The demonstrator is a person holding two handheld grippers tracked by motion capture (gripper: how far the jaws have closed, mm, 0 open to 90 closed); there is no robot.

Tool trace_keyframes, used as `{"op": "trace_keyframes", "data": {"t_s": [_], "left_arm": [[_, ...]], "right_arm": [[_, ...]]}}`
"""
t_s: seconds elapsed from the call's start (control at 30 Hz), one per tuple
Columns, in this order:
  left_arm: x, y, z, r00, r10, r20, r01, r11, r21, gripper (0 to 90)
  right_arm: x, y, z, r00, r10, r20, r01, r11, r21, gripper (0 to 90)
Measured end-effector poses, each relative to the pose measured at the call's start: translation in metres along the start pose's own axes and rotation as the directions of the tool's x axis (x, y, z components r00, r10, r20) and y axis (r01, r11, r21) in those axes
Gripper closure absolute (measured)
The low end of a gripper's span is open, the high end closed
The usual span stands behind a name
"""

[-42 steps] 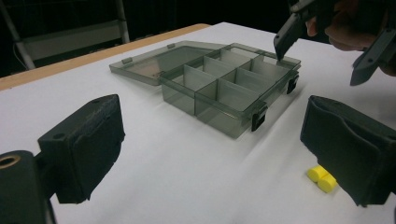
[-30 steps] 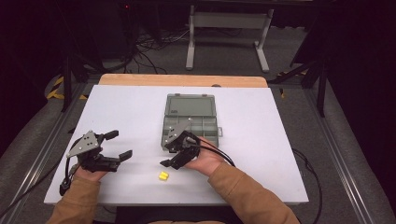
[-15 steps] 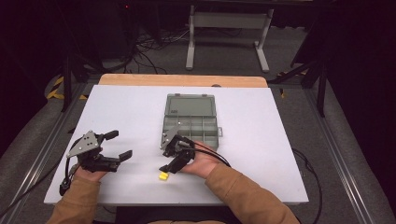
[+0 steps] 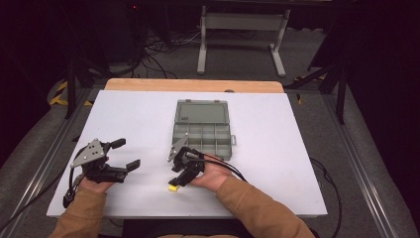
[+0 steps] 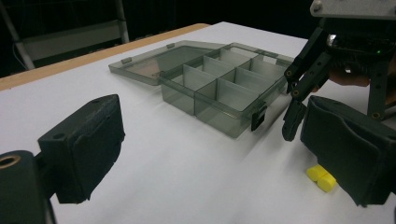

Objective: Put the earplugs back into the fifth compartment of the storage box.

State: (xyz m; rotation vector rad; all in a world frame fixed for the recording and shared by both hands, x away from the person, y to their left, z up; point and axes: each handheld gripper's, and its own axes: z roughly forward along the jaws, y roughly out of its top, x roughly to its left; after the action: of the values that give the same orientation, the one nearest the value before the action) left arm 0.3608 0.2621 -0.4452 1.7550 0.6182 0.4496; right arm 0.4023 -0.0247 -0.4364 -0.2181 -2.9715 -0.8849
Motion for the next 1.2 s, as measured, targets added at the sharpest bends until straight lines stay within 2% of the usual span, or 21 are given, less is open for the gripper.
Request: {"op": "trace_keyframes", "data": {"t_s": [0.07,0.1,0.13,0.23,0.37,0.57,0.63,0.9,1.2], "left_arm": [[0.000,0.000,0.000,1.0000,0.002,0.001,-0.002,1.0000,0.000,6.8],[0.000,0.000,0.000,1.0000,0.003,0.000,-0.003,1.0000,0.001,6.8],[0.000,0.000,0.000,1.0000,0.002,0.000,-0.002,1.0000,0.001,6.9],[0.000,0.000,0.000,1.0000,0.003,0.000,-0.003,1.0000,0.000,6.8],[0.000,0.000,0.000,1.0000,0.004,0.000,-0.004,1.0000,0.003,6.9],[-0.001,0.000,0.001,1.0000,0.000,0.001,0.000,1.0000,0.001,6.8],[-0.001,0.000,0.001,1.0000,0.000,0.001,0.000,1.0000,0.001,6.9],[-0.001,0.000,0.001,1.0000,0.002,0.002,-0.002,1.0000,0.002,6.9],[-0.001,0.000,0.001,1.0000,0.001,0.002,-0.001,1.0000,0.002,6.9]], "right_arm": [[-0.001,0.000,0.001,0.9998,-0.017,-0.004,0.017,1.000,-0.001,48.9],[-0.001,0.000,0.003,0.9999,-0.010,-0.006,0.010,1.000,-0.003,49.4],[0.000,-0.001,0.003,0.9999,0.006,-0.011,-0.006,1.000,0.020,50.0],[0.000,-0.001,0.006,0.9999,-0.010,-0.013,0.010,1.000,0.021,52.8],[0.000,-0.001,0.007,0.9999,-0.004,-0.015,0.005,0.999,0.038,55.9],[0.002,-0.002,0.010,0.9997,0.002,-0.025,-0.001,0.999,0.053,63.2],[0.001,-0.003,0.011,0.9995,-0.015,-0.027,0.017,0.998,0.054,66.0],[0.002,-0.004,0.013,0.9976,0.010,-0.069,-0.005,0.998,0.070,78.0],[0.003,-0.004,0.012,0.9968,0.010,-0.079,-0.004,0.997,0.072,81.6]]}}
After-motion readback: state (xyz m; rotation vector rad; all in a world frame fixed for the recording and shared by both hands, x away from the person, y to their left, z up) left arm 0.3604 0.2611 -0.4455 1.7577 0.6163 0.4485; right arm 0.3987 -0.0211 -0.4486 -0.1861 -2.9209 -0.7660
